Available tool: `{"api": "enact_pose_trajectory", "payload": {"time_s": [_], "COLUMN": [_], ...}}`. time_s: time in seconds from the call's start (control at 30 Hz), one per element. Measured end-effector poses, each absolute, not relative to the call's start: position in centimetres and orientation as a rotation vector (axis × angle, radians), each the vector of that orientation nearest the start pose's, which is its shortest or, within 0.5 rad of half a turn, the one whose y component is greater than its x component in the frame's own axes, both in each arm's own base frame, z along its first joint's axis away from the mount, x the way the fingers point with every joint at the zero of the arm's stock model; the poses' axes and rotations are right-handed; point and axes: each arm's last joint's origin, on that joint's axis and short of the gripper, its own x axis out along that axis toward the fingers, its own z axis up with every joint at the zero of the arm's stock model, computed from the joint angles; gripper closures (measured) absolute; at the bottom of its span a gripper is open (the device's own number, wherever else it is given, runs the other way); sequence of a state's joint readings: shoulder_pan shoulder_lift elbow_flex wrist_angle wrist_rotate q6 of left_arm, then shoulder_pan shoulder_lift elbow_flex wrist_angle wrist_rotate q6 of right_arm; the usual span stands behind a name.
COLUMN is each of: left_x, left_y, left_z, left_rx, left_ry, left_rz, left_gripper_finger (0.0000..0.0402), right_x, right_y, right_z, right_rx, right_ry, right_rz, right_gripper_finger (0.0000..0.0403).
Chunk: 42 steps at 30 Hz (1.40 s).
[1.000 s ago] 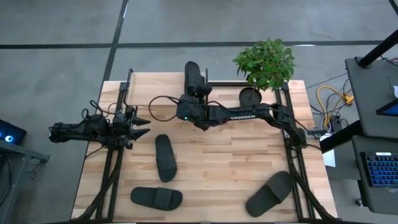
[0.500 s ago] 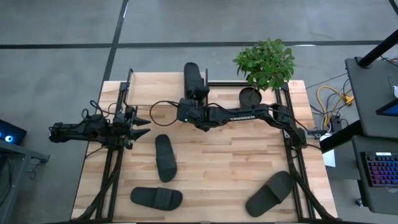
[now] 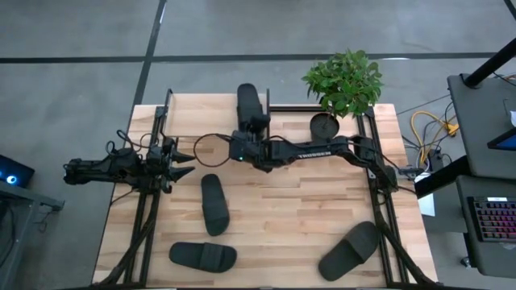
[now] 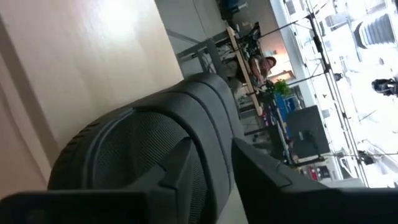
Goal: Pick and place slides into the shelf
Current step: Put the top right black slipper on the shelf
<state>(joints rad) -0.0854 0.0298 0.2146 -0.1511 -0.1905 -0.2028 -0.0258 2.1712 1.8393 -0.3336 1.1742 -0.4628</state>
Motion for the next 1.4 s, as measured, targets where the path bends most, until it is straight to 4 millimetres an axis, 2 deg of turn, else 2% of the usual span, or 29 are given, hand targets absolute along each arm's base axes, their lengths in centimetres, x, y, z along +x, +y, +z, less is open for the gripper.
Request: {"api": "enact_pose_trajectory", "payload": {"time_s": [0.23, 0.5, 0.6, 0.73, 0.87, 1.0, 1.23, 1.4], "left_x": [8.2, 8.2, 8.2, 8.1, 8.1, 8.0, 8.0, 8.0], "left_y": [-0.2, -0.2, -0.2, -0.1, -0.1, -0.1, -0.1, -0.1], "left_z": [21.9, 21.9, 21.9, 22.1, 22.0, 22.0, 22.0, 22.0], "left_rx": [-0.207, -0.207, -0.207, -0.207, -0.204, -0.203, -0.200, -0.199], "left_ry": [-0.044, -0.044, -0.045, -0.039, -0.023, -0.013, -0.012, -0.012], "left_rz": [0.101, 0.101, 0.101, 0.101, 0.103, 0.104, 0.104, 0.104], "left_gripper_finger": [0.0235, 0.0235, 0.0235, 0.0235, 0.0235, 0.0235, 0.0235, 0.0235], "right_x": [48.2, 48.1, 47.9, 47.6, 47.3, 46.9, 46.2, 45.9], "right_y": [-3.1, -2.2, -1.0, -0.4, -1.8, -3.2, -4.2, -5.8], "right_z": [25.0, 25.3, 26.3, 27.8, 28.5, 28.2, 27.3, 27.1], "right_rx": [-0.762, -0.736, -0.762, -0.783, -0.866, -0.979, -1.009, -1.020], "right_ry": [0.839, 0.806, 0.803, 0.786, 0.821, 0.928, 1.041, 1.093], "right_rz": [-1.004, -1.001, -0.886, -0.571, -0.565, -0.554, -0.516, -0.520], "right_gripper_finger": [0.0267, 0.0255, 0.0255, 0.0259, 0.0263, 0.0260, 0.0255, 0.0257]}}
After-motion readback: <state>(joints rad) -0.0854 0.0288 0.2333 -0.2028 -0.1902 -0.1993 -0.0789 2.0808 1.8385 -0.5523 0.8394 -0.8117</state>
